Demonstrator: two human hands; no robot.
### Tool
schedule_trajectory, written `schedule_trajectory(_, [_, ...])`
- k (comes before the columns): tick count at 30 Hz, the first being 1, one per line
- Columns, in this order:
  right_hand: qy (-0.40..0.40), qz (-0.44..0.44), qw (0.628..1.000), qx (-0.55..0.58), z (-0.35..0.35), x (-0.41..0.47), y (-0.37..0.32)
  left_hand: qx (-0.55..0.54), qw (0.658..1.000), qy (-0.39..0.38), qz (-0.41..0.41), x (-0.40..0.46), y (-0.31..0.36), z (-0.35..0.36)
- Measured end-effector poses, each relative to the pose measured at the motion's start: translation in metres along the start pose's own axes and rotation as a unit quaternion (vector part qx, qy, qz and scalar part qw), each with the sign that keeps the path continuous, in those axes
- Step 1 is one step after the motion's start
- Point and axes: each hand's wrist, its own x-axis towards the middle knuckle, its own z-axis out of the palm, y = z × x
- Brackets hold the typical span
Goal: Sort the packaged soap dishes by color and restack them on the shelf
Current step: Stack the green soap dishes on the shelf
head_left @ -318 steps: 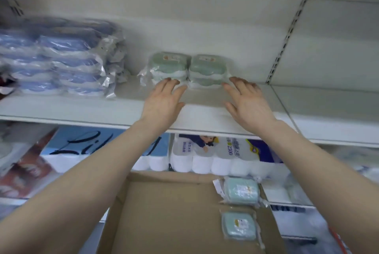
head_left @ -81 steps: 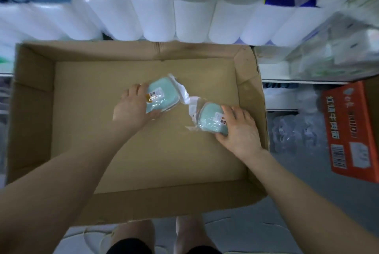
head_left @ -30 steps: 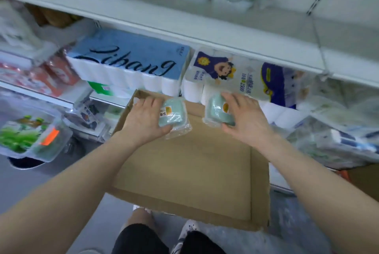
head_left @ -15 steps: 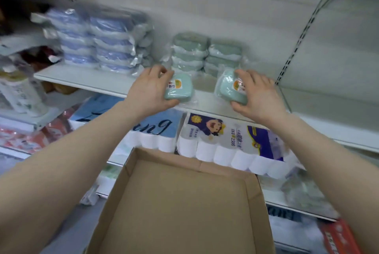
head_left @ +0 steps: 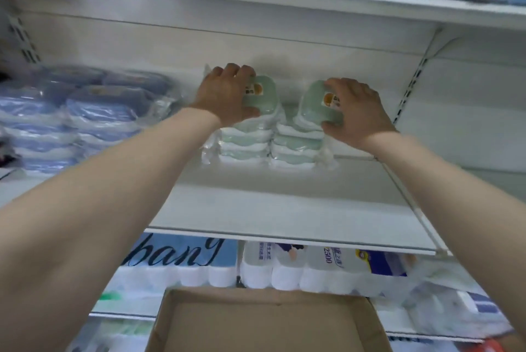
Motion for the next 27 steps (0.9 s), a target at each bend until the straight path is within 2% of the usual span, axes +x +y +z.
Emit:
schedule_trajectory(3, [0.000,-0.015,1.000,0.004,0.003,0.026,0.002,-0.019,0.999,-0.029,0.007,0.021,-0.009,0.011])
schedule_trajectory(6, [-0.036,-0.023,0.999,0.018,0.012,0.046,0.001,-0.034,0.997,-0.073,0.008,0.026,-0.012,0.028])
schedule_trajectory(10, [-0.089,-0.042,0.995,0.026,0.032,0.063,0.005,0.016,0.998,0.052,0.028,0.018,-0.013,0.044])
schedule_trajectory(13, [-0.070,-0.027,0.997,-0.001,0.049,0.061,0.008,0.052,0.988,0.144,0.030,0.007,-0.010,0.060])
schedule_trajectory(15, [-0.018,-0.024,0.999,0.026,0.061,0.051,0.008,0.061,0.981,0.178,0.037,-0.001,-0.010,0.073])
schedule_trajectory(17, [0.046,-0.055,0.997,0.022,0.073,0.045,0.006,0.078,0.985,0.150,0.041,-0.008,-0.012,0.086])
schedule_trajectory(21, [0.099,-0.051,0.994,-0.003,0.087,0.044,0.001,0.079,0.990,0.108,0.034,-0.008,-0.015,0.093])
schedule_trajectory(23, [0.104,-0.043,0.994,-0.013,0.092,0.044,0.000,0.088,0.992,0.090,0.030,-0.003,-0.014,0.091])
schedule_trajectory(27, [0.064,-0.024,0.997,-0.025,0.091,0.045,-0.002,0.101,0.992,0.070,0.023,0.001,-0.014,0.090])
